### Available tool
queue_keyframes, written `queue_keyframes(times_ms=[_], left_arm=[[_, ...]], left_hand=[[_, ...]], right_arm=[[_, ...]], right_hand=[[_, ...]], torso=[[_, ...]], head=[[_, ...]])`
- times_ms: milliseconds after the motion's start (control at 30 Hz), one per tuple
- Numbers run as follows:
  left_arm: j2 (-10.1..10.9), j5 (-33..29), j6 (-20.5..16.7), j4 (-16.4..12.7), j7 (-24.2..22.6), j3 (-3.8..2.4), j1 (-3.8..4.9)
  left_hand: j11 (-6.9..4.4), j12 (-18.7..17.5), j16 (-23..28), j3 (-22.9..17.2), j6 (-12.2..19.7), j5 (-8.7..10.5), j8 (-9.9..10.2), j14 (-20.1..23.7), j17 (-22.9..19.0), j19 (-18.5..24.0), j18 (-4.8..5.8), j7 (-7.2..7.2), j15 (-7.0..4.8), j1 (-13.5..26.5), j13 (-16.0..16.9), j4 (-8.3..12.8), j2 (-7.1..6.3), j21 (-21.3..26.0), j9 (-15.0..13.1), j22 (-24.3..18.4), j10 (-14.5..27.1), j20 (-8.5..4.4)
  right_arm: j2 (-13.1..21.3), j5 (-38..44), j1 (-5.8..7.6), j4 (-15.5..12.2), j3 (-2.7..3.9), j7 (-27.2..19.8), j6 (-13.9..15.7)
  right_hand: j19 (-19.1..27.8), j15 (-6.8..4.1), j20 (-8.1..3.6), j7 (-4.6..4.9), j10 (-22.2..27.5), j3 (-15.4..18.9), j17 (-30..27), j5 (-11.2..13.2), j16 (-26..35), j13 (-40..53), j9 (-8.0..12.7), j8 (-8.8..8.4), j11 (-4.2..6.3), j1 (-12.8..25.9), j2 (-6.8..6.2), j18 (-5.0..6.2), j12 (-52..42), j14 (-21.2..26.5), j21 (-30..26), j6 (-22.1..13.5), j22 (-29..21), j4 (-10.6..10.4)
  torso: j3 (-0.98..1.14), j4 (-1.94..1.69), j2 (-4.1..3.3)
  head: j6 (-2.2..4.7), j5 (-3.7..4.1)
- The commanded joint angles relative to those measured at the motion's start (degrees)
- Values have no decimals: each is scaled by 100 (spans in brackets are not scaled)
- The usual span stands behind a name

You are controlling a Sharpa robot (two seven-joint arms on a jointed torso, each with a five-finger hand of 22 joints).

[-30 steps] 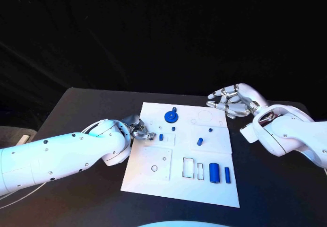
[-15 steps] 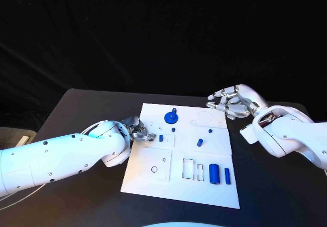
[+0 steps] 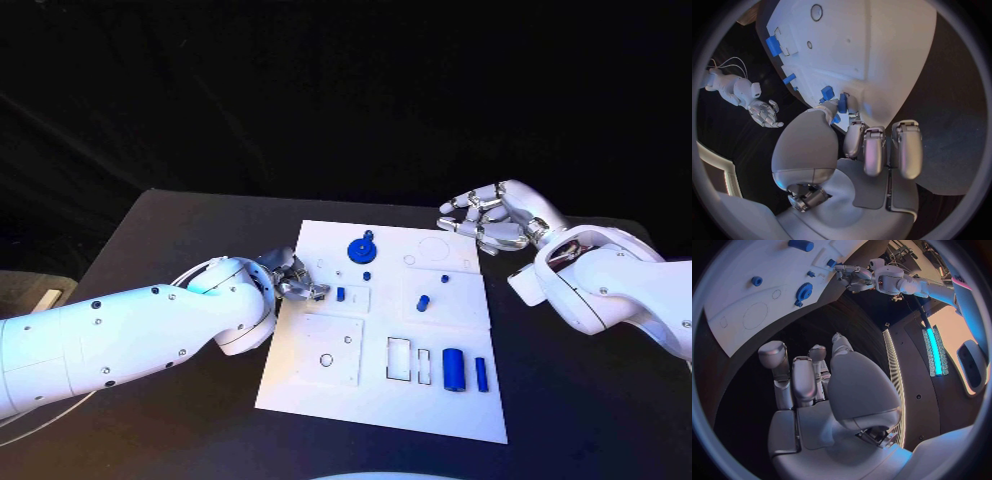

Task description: Assemble the parts on the task board

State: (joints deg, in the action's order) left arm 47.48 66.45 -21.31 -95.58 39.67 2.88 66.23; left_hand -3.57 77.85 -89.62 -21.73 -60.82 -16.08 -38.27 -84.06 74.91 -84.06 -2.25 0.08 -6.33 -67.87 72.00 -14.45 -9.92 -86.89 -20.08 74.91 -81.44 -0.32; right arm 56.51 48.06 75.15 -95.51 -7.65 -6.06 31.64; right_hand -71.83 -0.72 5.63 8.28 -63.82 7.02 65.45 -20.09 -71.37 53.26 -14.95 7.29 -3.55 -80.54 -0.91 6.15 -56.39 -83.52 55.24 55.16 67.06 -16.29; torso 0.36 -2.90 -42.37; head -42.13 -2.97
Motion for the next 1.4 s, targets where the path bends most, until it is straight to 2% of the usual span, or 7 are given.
queue_keyframes(times_ms=[33, 433, 567, 767, 1167, 1400], left_arm=[[1, 8, 23, -23, 75, -5, -8], [5, -24, -23, -34, 40, -31, -6], [4, -23, -109, -33, 5, -34, -6], [15, -46, -245, -47, -100, -51, -5], [146, -153, -941, -159, -803, -80, -3], [209, 161, -1170, -165, -1145, -65, -5]], left_hand=[[-24, -21, -38, 29, 26, -4, 40, -594, 1509, -339, 95, -28, -28, -140, 4, 2, 43, 38, 14, 1068, 9, -35], [-12, -23, -38, 155, 18, 6, 39, -594, 1509, -341, 96, -13, -19, -123, 6, -112, 3, 36, 41, 1072, 11, -34], [-27, -18, -38, 45, 37, -17, 40, -594, 1509, -341, 96, -28, -33, -414, 20, -45, 135, 37, 70, 1072, 6, -38], [-11, -30, -38, -244, 89, -31, 30, -594, 1509, -346, 98, -3, -20, -762, 23, 85, 206, 33, 100, 1081, 8, -37], [-2, -48, -38, -362, 103, -32, 16, -594, 1509, -350, 100, 8, -10, -840, 4, 117, 199, 29, 108, 1087, 16, -29], [-1, -49, -38, -364, 104, -31, 15, -594, 1509, -352, 101, 9, -10, -841, 2, 118, 193, 26, 109, 1091, 17, -29]], right_arm=[[-1, 20, -4, -5, 0, -59, -39], [-4, 18, -7, -2, 0, -62, -40], [-4, 16, -7, -2, 0, -63, -41], [-2, 14, -8, 1, 0, -63, -42], [6, 11, -8, 5, 0, -58, -41], [9, 10, -8, 2, 0, -55, -41]], right_hand=[[-34, 0, -13, -3, 47, 30, -6, -31, 33, -6, -6, 26, 6, 19, 31, 116, -20, -2, -20, -48, -6, -8], [-34, 0, -13, -3, 47, 30, -6, -31, 33, -6, -6, 26, 6, 19, 31, 116, -20, -2, -20, -48, -6, -8], [-34, 0, -13, -3, 47, 30, -6, -31, 33, -6, -6, 26, 6, 19, 31, 116, -20, -2, -20, -48, -6, -8], [-34, 0, -13, -3, 47, 30, -6, -31, 33, -6, -6, 26, 6, 19, 31, 116, -20, -2, -20, -48, -6, -8], [-32, 0, -13, -2, 50, 35, -6, -31, 36, -6, -6, 25, 6, 21, 31, 117, -23, -1, -31, -52, -10, -8], [-30, 0, -13, -2, 52, 39, -6, -31, 38, -7, -6, 25, 5, 24, 31, 118, -25, 0, -40, -55, -14, -7]], torso=[[1, -1, 2], [1, -1, 0], [0, 0, 1], [0, 1, 1], [2, -4, 3], [2, -2, 4]], head=[[2, -1], [5, -1], [10, -3], [18, -2], [31, -2], [52, -15]])
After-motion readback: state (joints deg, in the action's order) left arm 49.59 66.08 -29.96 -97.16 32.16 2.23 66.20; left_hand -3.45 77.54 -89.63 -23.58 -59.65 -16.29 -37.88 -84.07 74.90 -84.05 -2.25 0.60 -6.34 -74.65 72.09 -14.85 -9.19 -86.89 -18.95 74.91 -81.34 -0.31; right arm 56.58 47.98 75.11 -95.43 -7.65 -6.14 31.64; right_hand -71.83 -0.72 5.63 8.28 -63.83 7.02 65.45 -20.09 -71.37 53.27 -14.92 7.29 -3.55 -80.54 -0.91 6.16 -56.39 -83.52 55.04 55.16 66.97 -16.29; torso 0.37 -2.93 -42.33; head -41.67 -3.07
